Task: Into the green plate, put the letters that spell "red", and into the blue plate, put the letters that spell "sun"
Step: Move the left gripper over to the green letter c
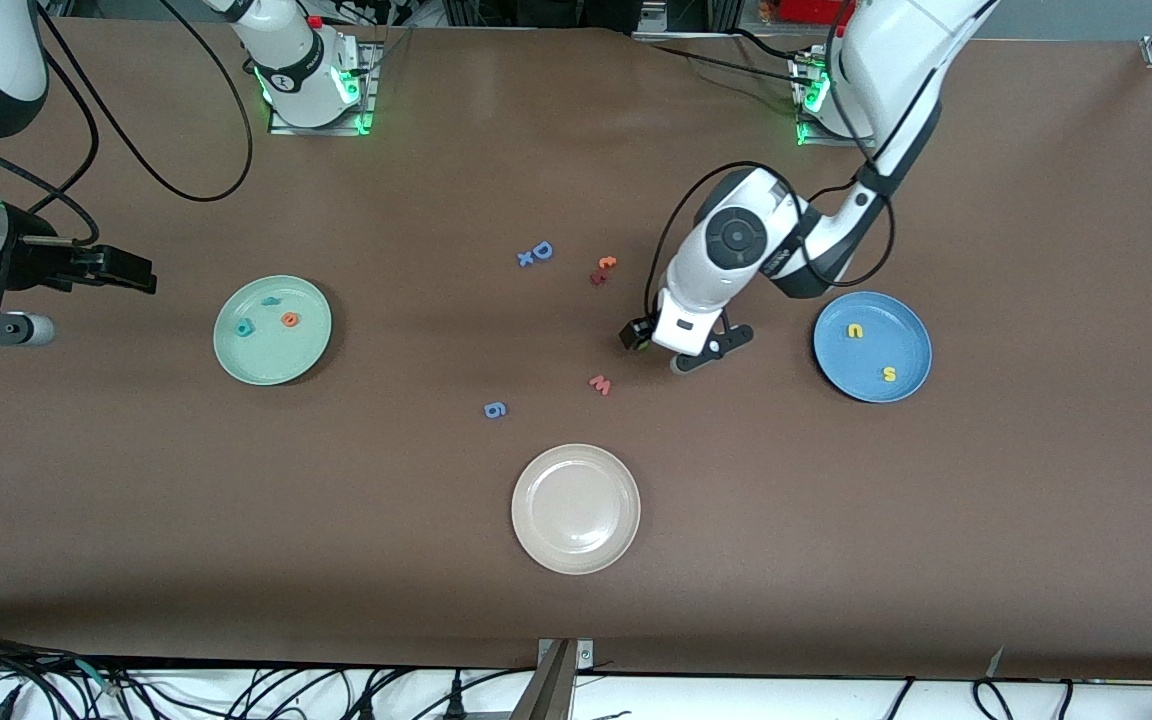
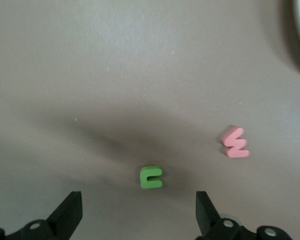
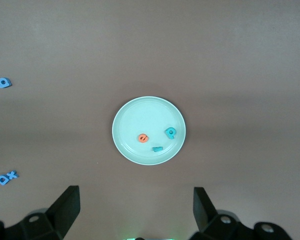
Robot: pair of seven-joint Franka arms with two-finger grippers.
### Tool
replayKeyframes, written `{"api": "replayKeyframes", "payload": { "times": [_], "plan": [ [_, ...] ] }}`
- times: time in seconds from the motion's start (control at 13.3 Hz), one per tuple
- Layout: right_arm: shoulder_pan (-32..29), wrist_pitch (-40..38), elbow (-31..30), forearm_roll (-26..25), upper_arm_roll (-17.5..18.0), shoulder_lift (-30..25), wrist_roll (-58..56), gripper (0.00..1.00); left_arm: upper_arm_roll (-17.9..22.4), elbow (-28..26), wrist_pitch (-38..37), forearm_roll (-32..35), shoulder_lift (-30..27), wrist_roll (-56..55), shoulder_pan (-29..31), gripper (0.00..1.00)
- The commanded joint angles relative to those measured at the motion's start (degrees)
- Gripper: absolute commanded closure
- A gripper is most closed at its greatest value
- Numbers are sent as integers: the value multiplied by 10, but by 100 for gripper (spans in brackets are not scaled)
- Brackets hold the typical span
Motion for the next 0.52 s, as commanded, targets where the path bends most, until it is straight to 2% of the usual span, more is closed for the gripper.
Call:
{"api": "replayKeyframes", "payload": {
  "times": [0.0,0.15,0.45],
  "plan": [
    [-2,-6,-4,-6,1,-6,8,0,5,13,13,86,38,-90,-11,0],
    [-2,-6,-4,-6,2,-6,8,0,6,24,13,121,58,-129,-15,0],
    [-2,-5,-4,-5,2,-5,7,0,5,25,12,119,58,-134,-17,1]
  ]
}}
